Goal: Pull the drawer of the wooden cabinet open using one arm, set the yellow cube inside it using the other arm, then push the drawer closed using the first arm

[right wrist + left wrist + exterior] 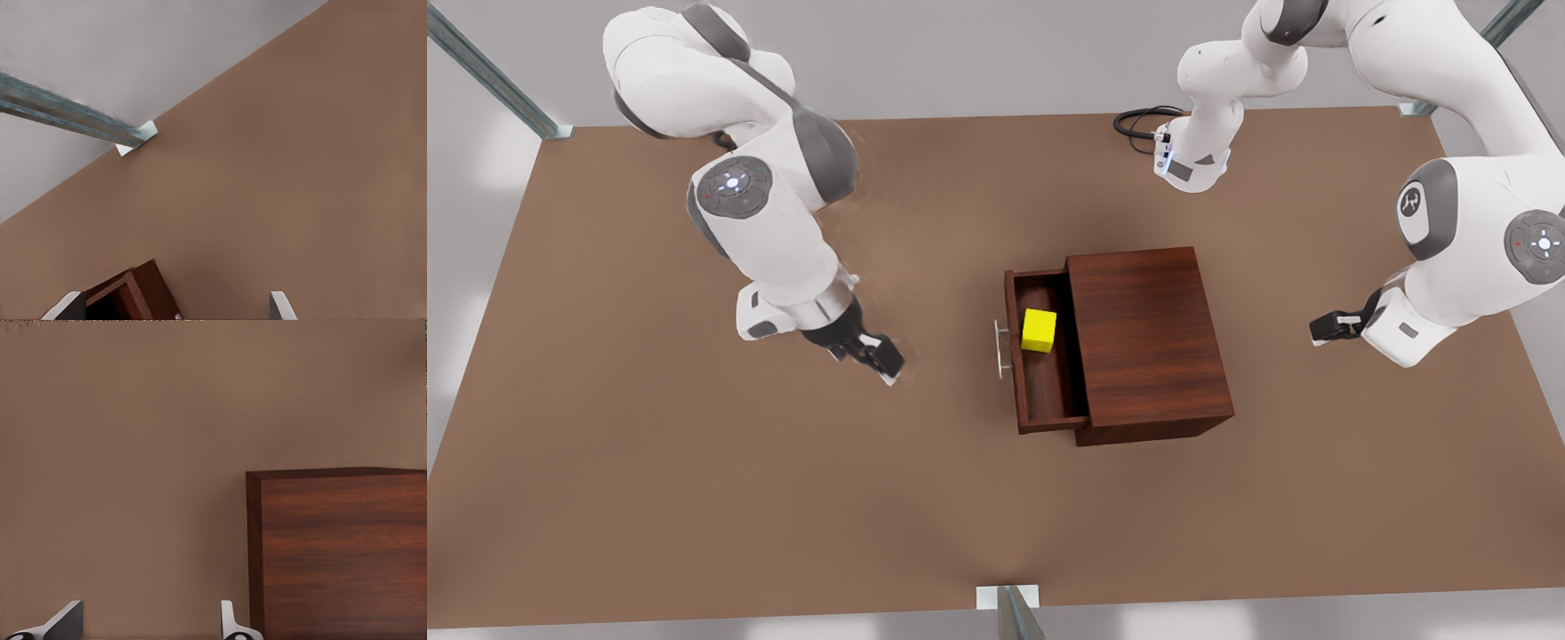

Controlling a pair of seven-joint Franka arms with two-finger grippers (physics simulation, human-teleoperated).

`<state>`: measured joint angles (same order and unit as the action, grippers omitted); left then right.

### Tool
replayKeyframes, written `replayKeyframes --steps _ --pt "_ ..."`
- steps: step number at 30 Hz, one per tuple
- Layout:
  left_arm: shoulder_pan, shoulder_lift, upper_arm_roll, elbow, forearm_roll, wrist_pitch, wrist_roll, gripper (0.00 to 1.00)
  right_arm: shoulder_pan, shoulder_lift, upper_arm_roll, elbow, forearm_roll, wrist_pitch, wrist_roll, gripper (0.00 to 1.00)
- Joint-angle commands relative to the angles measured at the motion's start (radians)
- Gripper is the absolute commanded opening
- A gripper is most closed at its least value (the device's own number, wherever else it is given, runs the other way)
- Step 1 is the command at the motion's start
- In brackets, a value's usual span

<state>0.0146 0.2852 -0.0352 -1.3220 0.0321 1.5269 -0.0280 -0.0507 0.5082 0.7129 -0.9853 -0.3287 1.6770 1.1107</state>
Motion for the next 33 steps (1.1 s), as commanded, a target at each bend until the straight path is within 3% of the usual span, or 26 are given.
replayKeyframes --steps 1,2,3,4,6,7,8,9,11,13,19,22,26,33 --pt "-0.002 0.0 0.0 0.004 0.003 0.004 0.076 1.0 -0.15 -0.057 0.031 -0.061 0.01 -0.267 -0.602 1.0" --pt "-0.004 0.009 -0.002 0.013 0.003 0.004 0.074 1.0 -0.153 -0.19 -0.079 -0.2 0.086 -0.218 -0.715 1.0" --pt "-0.005 0.014 -0.003 0.018 0.003 0.004 0.072 1.0 -0.053 -0.261 -0.298 -0.251 0.224 -0.189 -0.851 1.0" --pt "-0.028 0.014 -0.006 0.018 0.002 0.004 0.036 1.0 0.008 -0.378 -0.469 -0.444 0.31 -0.079 -0.976 1.0" --pt "-0.237 0.057 -0.009 0.02 -0.006 0.006 -0.399 1.0 0.074 -0.356 -0.514 -0.461 0.309 -0.082 -0.977 1.0" --pt "-0.298 0.071 -0.009 0.026 -0.044 0.022 -0.607 1.0 0.069 -0.353 -0.506 -0.461 0.31 -0.094 -0.971 1.0" --pt "-0.323 0.071 -0.009 0.026 -0.118 0.045 -0.8 0.9 0.069 -0.349 -0.506 -0.46 0.312 -0.094 -0.98 1.0" --pt "-0.364 0.074 -0.009 0.024 -0.17 0.071 -1.033 0.73 0.064 -0.338 -0.506 -0.435 0.313 -0.095 -0.996 1.0" --pt "-0.467 0.12 -0.009 0.024 -0.173 0.18 -1.47 0.52 0.058 -0.323 -0.518 -0.383 0.312 -0.131 -1.06 1.0" --pt "-0.57 0.17 -0.009 0.026 -0.172 0.357 -1.978 0.21 0.06 -0.323 -0.518 -0.378 0.243 -0.131 -1.361 1.0" --pt "-0.67 0.287 -0.009 0.026 -0.264 0.719 -2.593 0.21 0.06 -0.323 -0.518 -0.378 0.244 -0.131 -1.283 1.0" --pt "-0.677 0.318 -0.008 0.024 -0.262 0.763 -2.736 0.21 0.041 -0.323 -0.517 -0.381 0.252 -0.131 -1.283 1.0" --pt "-0.708 0.39 -0.008 0.012 -0.261 0.748 -2.719 0.21 0.041 -0.323 -0.515 -0.381 0.25 -0.131 -1.284 1.0" --pt "-0.717 0.425 -0.006 0.01 -0.261 0.492 -2.31 0.21 0.04 -0.319 -0.512 -0.381 0.252 -0.131 -1.283 1.0"
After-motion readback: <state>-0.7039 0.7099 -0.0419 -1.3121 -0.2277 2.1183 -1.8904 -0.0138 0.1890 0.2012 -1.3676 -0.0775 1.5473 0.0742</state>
